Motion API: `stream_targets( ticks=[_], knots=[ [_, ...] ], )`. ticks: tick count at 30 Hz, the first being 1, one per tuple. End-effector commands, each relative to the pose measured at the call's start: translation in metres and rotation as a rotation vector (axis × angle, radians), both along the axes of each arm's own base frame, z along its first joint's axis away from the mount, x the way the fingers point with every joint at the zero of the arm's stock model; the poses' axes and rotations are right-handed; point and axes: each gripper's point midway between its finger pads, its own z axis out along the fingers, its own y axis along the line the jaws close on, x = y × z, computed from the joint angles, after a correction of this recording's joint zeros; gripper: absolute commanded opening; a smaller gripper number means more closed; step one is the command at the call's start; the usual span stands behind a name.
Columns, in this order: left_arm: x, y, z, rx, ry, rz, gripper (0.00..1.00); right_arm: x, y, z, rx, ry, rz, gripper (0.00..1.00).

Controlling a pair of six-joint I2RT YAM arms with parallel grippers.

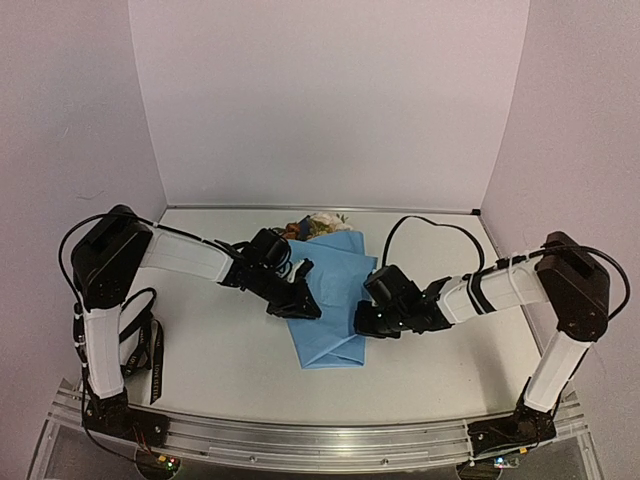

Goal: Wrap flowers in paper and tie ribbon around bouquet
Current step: Press the fold line of the folded wrapping paper.

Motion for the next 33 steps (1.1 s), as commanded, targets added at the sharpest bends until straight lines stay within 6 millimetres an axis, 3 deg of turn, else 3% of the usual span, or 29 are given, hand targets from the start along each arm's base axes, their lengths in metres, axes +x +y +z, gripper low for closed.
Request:
stream_targets(
  ticks=[1, 6, 10, 15, 18, 23, 29, 33],
  knots=[
    [0.014, -0.007, -0.005, -0.001, -0.005, 0.005, 0.14, -0.008, -0.014, 0.005, -0.039, -0.004, 0.007, 0.09],
    [0.015, -0.008, -0.009, 0.012, -0.004, 0.001, 0.13, -0.017, -0.022, 0.002, -0.065, 0.011, 0.035, 0.26],
    [0.016, -0.008, -0.009, 0.015, -0.005, 0.002, 0.13, -0.022, -0.017, 0.0, -0.056, 0.048, 0.063, 0.41],
    [0.016, -0.008, -0.008, 0.013, -0.004, 0.0, 0.13, -0.026, -0.011, -0.009, -0.026, 0.103, 0.052, 0.45],
    [0.016, -0.009, -0.007, 0.01, -0.001, -0.004, 0.13, -0.028, -0.011, -0.014, -0.008, 0.118, 0.029, 0.42],
    [0.013, -0.009, -0.004, 0.002, 0.001, -0.01, 0.13, -0.027, 0.005, -0.022, 0.094, 0.152, -0.008, 0.25],
    [0.005, -0.008, -0.003, -0.002, 0.01, -0.03, 0.13, -0.032, 0.003, -0.031, 0.125, 0.157, -0.06, 0.08],
    [-0.008, -0.003, 0.001, -0.005, 0.022, -0.04, 0.13, -0.044, 0.004, -0.031, 0.119, 0.145, -0.058, 0.06]
  ],
)
